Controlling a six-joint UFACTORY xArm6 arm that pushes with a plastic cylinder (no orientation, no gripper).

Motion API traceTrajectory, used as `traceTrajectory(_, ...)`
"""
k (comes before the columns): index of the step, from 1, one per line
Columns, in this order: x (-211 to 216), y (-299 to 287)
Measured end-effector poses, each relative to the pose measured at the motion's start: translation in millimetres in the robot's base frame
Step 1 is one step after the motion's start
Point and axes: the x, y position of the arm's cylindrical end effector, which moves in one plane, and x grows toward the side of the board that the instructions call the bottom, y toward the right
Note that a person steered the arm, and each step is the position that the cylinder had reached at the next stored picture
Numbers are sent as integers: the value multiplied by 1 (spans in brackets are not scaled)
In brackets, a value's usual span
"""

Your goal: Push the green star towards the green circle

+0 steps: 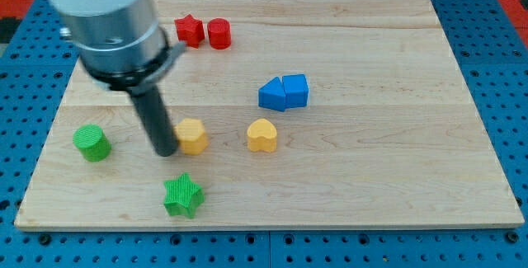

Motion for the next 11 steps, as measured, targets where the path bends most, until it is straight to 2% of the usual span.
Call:
traceTrajectory(1,-8,50)
traceTrajectory(2,-8,38)
traceTrajectory(3,23,80)
traceTrajectory(4,70,93)
traceTrajectory(5,107,62)
traceTrajectory(6,105,27)
traceTrajectory(8,53,-64)
traceTrajectory(9,39,-74)
traceTrajectory(10,60,-38)
traceTrajectory(11,59,-7)
